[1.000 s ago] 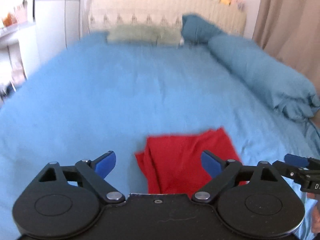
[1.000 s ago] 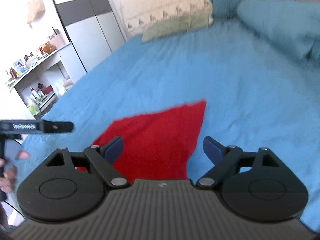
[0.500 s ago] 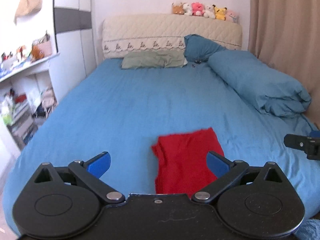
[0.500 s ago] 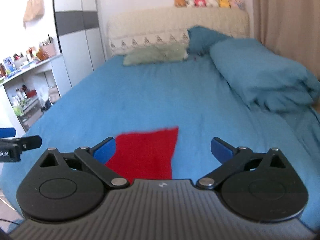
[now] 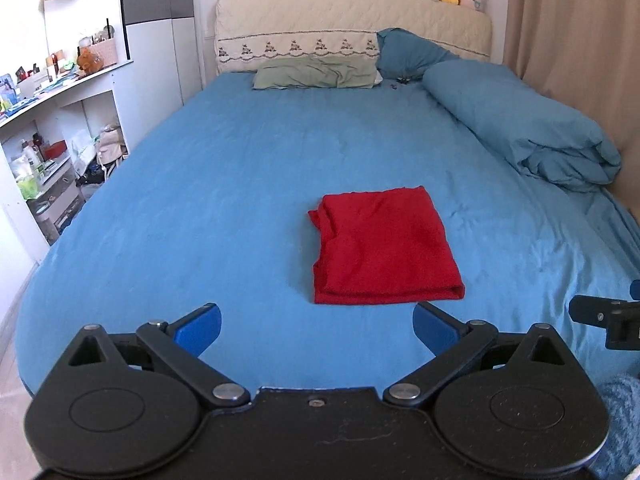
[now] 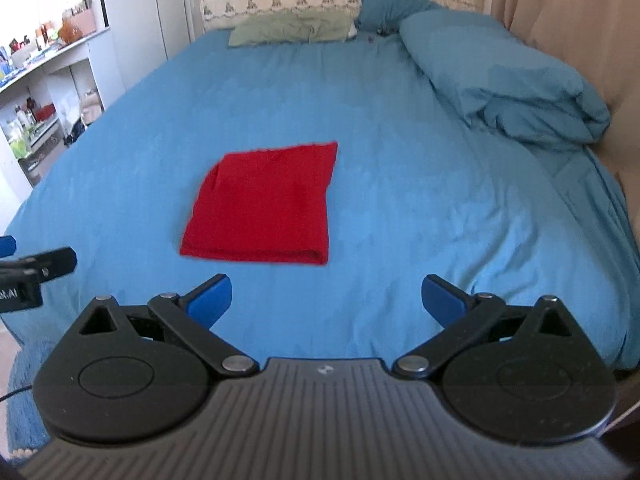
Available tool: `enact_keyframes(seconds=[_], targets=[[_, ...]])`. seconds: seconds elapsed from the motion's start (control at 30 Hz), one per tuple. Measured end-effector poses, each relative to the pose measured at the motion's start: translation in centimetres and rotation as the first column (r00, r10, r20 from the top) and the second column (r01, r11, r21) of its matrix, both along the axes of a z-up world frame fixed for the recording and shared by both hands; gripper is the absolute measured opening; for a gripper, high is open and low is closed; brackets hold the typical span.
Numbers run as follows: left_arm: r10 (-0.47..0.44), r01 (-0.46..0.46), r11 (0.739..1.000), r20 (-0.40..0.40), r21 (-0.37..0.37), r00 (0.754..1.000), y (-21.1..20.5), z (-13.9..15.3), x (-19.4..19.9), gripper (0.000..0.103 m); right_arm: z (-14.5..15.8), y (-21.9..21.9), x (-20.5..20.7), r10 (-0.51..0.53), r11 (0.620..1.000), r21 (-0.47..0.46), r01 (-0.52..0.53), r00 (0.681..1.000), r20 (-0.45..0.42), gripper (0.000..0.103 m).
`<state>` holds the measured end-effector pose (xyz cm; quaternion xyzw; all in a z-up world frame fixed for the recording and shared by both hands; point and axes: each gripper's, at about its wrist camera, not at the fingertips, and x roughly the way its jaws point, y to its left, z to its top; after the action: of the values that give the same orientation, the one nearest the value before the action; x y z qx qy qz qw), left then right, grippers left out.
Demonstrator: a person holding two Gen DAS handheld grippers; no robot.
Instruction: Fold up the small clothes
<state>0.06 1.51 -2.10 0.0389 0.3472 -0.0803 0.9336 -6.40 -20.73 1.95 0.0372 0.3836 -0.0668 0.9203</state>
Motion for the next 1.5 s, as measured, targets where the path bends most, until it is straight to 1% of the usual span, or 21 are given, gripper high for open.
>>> enact_keyframes(seconds=[0.13, 0.2, 0.4, 0.57, 0.87, 1.5], targets=[[-0.004, 0.003, 1.0, -0.01, -0.014, 1.0, 0.3, -0.2, 0.0, 0.103, -1.0, -0.1, -0.7, -0.015, 1.0, -0.014, 0.015, 1.0, -0.02, 0.103], [-0.001, 0.001, 1.0, 0.001, -0.009, 1.0, 0.3, -0.1, 0.0, 0.103, -1.2, -0.2, -0.8, -0.023, 0.999, -0.024, 0.023, 0.999, -0.021, 0.103], [0.004, -0.004, 1.0, 0.021, 0.013, 1.0, -0.2, -0.2, -0.6, 0.103, -0.7, -0.8, -0.7, -0.036, 0.999, -0.011, 0.036, 0.999, -0.017, 0.103], [0.009, -0.011, 0.999, 0.048, 0.04, 0.999, -0.3, 0.3, -0.9, 0.103, -0.5, -1.0, -0.8, -0.037, 0.999, -0.008, 0.037, 0.999, -0.012, 0.103], [0.0, -0.003, 0.999, 0.058, 0.054, 0.998, -0.6, 0.8, -1.2, 0.103, -0.3, -0.9, -1.0, -0.039, 0.999, 0.0, 0.039, 0.999, -0.012, 0.103], [0.007, -0.009, 0.999, 0.06, 0.039, 0.998, -0.7, 1.1, -1.6, 0.103, 0.0, -0.8, -1.3, -0.04, 0.999, 0.009, 0.04, 0.999, -0.005, 0.103]])
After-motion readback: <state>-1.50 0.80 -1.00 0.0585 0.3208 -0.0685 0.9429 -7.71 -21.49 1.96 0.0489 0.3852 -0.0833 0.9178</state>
